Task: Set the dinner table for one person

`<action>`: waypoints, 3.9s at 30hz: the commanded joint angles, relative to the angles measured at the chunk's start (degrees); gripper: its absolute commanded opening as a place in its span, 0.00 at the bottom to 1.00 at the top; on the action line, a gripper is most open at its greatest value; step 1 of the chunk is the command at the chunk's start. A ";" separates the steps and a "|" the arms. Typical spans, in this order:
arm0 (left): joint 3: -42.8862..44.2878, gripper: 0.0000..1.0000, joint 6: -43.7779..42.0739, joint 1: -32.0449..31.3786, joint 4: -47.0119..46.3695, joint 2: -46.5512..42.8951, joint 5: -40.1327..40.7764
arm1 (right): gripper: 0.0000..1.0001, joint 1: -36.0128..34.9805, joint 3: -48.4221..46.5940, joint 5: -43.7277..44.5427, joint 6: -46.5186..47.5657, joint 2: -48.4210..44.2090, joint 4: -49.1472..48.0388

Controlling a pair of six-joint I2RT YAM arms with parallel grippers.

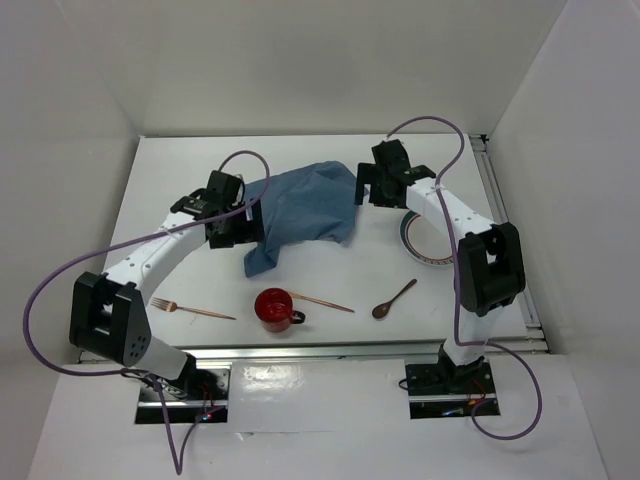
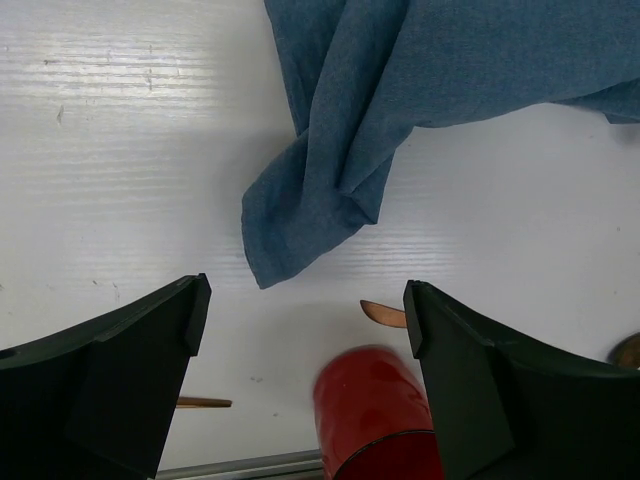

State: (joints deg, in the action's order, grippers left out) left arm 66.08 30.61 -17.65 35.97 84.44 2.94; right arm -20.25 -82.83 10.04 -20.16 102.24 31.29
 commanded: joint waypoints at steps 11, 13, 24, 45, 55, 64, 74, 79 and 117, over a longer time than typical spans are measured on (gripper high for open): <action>-2.88 0.99 1.56 1.13 -0.46 -3.50 -1.27 | 1.00 -0.76 2.30 -6.59 1.26 -3.62 -4.55; -3.76 0.99 1.56 1.65 -1.15 -4.02 -1.27 | 1.00 -0.76 2.85 -9.50 1.27 -4.93 -6.32; -8.86 0.99 -0.20 6.58 -5.29 -1.91 -10.23 | 0.88 -2.16 3.53 -14.95 -1.55 -2.92 -7.90; -10.01 0.75 4.19 6.49 -14.87 13.20 -18.58 | 0.73 -3.83 4.25 -22.61 -3.39 9.21 -9.76; -7.81 0.11 4.81 6.49 -14.26 14.43 -18.58 | 0.78 -2.43 11.89 -21.64 -11.30 3.15 -12.91; -6.06 0.00 4.81 6.49 -12.68 13.74 -18.06 | 0.52 -1.90 14.19 -25.07 -14.91 3.31 -20.74; 4.74 0.00 2.44 7.19 -5.48 11.88 -17.53 | 0.00 -1.38 5.06 -17.35 -8.16 2.01 -13.89; 17.29 0.00 -0.02 10.35 -0.99 10.74 -19.54 | 0.00 0.47 -2.94 -14.97 -2.26 -1.24 -7.92; 68.40 0.00 7.44 20.90 -4.93 31.14 -34.40 | 0.00 13.75 -53.07 -28.93 7.95 12.13 -3.85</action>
State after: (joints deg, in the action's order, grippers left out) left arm 131.37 36.25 1.02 36.01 117.60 -29.47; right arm -8.34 -133.08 -16.64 -11.92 118.10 33.76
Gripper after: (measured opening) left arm 0.162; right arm 0.046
